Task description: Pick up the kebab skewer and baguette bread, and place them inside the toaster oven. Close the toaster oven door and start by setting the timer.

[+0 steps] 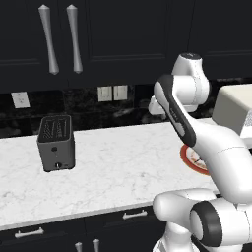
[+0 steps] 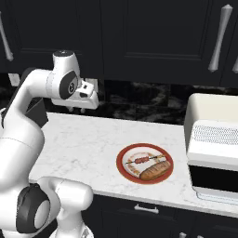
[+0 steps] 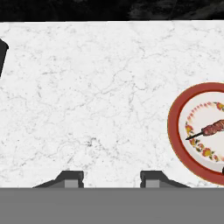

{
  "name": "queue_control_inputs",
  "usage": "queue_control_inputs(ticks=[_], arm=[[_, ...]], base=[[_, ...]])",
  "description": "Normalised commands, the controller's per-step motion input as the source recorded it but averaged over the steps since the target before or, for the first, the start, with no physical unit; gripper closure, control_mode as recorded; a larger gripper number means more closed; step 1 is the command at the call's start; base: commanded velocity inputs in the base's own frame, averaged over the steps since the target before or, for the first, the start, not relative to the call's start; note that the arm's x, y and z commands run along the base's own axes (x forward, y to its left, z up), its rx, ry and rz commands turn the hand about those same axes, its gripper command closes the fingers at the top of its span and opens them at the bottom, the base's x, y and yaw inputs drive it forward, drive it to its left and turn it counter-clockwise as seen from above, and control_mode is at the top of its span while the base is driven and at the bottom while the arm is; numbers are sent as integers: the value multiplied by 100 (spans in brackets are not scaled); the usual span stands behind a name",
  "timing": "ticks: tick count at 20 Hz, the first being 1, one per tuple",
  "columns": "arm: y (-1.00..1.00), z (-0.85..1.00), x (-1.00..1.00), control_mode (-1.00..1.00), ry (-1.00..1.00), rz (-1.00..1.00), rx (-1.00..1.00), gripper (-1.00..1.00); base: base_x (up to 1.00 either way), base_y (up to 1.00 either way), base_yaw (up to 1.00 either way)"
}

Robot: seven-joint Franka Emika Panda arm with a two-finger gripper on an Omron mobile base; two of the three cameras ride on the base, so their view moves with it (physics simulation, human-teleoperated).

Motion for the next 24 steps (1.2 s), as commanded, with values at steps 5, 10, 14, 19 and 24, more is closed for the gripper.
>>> queue_control_inputs(ticks=[5,10,14,19,24], arm=[[0,0,0,100,0,0,0,-100],[0,0,0,100,0,0,0,-100],[0,0,0,100,0,0,0,-100],[0,0,0,100,0,0,0,-100],[0,0,0,100,0,0,0,-100]], base=[[0,0,0],[-10,-3,0],[-72,-52,0],[-23,-71,0],[8,-74,-3]])
